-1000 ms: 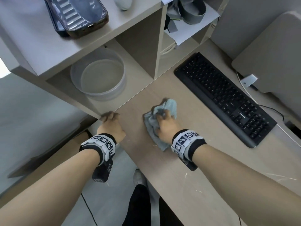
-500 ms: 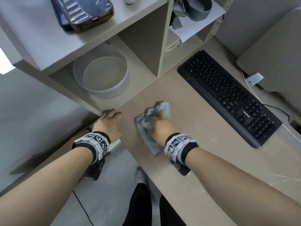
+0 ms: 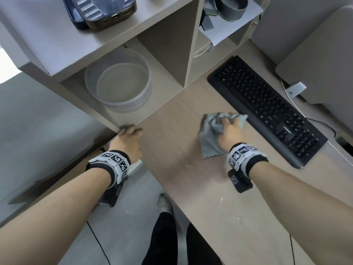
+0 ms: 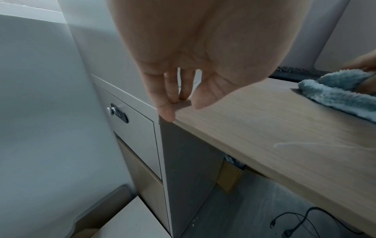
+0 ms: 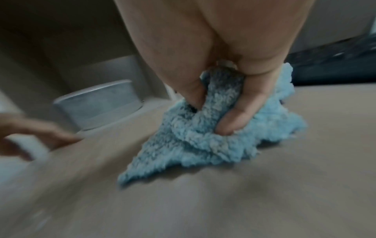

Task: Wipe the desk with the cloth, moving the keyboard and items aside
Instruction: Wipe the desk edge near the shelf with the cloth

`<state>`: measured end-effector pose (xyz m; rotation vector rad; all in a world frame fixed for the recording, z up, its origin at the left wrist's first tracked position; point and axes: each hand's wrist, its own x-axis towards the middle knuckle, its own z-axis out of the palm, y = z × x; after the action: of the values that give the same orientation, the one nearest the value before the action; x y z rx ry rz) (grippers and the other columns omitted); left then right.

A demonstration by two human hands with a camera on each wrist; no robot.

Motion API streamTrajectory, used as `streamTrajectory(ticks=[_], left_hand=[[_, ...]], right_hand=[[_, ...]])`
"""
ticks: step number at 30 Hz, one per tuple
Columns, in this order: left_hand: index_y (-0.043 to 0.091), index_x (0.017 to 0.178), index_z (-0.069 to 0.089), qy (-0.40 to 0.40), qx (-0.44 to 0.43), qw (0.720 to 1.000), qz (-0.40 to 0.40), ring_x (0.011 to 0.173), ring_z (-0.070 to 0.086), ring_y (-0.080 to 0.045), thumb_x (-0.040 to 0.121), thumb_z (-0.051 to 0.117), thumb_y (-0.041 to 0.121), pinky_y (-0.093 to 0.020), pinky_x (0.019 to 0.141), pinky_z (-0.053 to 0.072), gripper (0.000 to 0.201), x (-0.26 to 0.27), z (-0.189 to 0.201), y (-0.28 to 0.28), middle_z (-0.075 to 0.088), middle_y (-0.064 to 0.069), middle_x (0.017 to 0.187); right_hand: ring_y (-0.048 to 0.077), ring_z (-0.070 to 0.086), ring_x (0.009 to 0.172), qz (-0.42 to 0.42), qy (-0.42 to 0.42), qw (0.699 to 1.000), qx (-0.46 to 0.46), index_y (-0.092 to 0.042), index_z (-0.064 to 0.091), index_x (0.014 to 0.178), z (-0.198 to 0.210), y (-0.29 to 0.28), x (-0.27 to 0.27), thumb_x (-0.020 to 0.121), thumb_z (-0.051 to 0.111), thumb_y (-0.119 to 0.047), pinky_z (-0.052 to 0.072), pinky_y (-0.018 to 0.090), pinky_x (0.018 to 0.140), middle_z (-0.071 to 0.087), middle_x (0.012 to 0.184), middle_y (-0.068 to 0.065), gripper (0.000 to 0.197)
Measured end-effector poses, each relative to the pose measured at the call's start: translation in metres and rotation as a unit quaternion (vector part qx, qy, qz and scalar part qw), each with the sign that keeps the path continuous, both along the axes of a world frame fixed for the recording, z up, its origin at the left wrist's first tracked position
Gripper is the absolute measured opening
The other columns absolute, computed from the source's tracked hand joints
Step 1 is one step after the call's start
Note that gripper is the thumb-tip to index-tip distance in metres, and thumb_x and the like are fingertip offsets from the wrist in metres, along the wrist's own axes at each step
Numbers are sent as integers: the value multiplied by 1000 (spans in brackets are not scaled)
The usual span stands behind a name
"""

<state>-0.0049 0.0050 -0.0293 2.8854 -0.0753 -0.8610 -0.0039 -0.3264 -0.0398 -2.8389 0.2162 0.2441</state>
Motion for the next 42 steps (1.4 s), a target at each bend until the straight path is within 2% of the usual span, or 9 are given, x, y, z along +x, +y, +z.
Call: streamTrajectory(ticks=[4, 7, 10, 16, 21, 26, 31, 36, 42], left_hand=[[29, 149, 29, -4, -1, 1000, 2, 144, 20, -27, 77, 56, 13, -36, 116, 27, 79, 0, -2, 1, 20, 4, 160], [31, 151, 27, 8, -2, 1000, 0, 146, 18, -26, 77, 56, 15, -37, 118, 25, 81, 3, -2, 4, 19, 6, 160], [31, 151, 26, 16, 0, 1000, -8, 147, 17, -26, 78, 56, 17, -37, 119, 24, 80, 4, -2, 6, 17, 6, 161], [28, 151, 26, -8, -23, 1000, -10, 144, 22, -24, 80, 54, 12, -34, 117, 26, 78, -2, 2, 8, 17, 5, 162], [25, 151, 26, -22, -46, 999, -7, 146, 20, -19, 82, 52, 9, -31, 117, 24, 76, -5, 6, 11, 16, 5, 163], [19, 150, 31, -17, -61, 998, -15, 146, 21, -21, 80, 55, 7, -31, 117, 23, 75, -3, 8, 14, 18, 2, 163], [23, 146, 35, -14, -61, 998, 18, 145, 21, -19, 80, 52, 10, -39, 115, 31, 69, -7, 8, 8, 18, 9, 161], [25, 144, 36, -3, -65, 997, 32, 146, 19, -17, 78, 54, 9, -40, 114, 33, 70, -5, 8, 7, 18, 11, 161], [25, 144, 37, -14, -69, 997, 38, 145, 20, -15, 78, 53, 7, -37, 114, 33, 70, -5, 8, 6, 21, 13, 160]], right_hand=[[35, 59, 105, 91, 48, 986, 131, -28, 50, 113, -13, 78, -36, 92, 55, -30, 48, 43, 89, 56, 109, 1, 22], [35, 52, 110, 185, 173, 951, 180, -23, 56, 130, 4, 123, -55, 86, 58, -10, 44, 33, 93, 43, 130, 13, 45], [33, 54, 111, 131, 150, 949, 243, -21, 56, 131, 19, 118, -44, 84, 56, -6, 43, 28, 90, 48, 129, 13, 50], [40, 56, 105, -47, 60, 986, 147, -20, 49, 135, 21, 54, 3, 81, 60, -16, 47, 36, 91, 41, 131, 17, 55], [40, 56, 109, 42, 145, 980, 130, -23, 41, 139, 7, 110, -30, 89, 57, -21, 47, 35, 88, 35, 138, 17, 52], [27, 53, 110, 208, 206, 930, 224, -21, 58, 125, 7, 164, -67, 86, 65, -24, 44, 31, 95, 48, 128, 8, 40], [27, 61, 103, 68, 91, 962, 250, -13, 65, 116, 20, 95, -30, 75, 64, -7, 48, 30, 86, 66, 111, 8, 41], [37, 57, 97, -79, 69, 992, 68, -15, 51, 131, 9, 4, 1, 84, 53, -10, 52, 39, 86, 46, 128, 18, 48], [41, 55, 106, 63, 107, 988, 87, -13, 50, 134, 1, 85, -43, 86, 59, -19, 47, 41, 92, 36, 137, 19, 49]])
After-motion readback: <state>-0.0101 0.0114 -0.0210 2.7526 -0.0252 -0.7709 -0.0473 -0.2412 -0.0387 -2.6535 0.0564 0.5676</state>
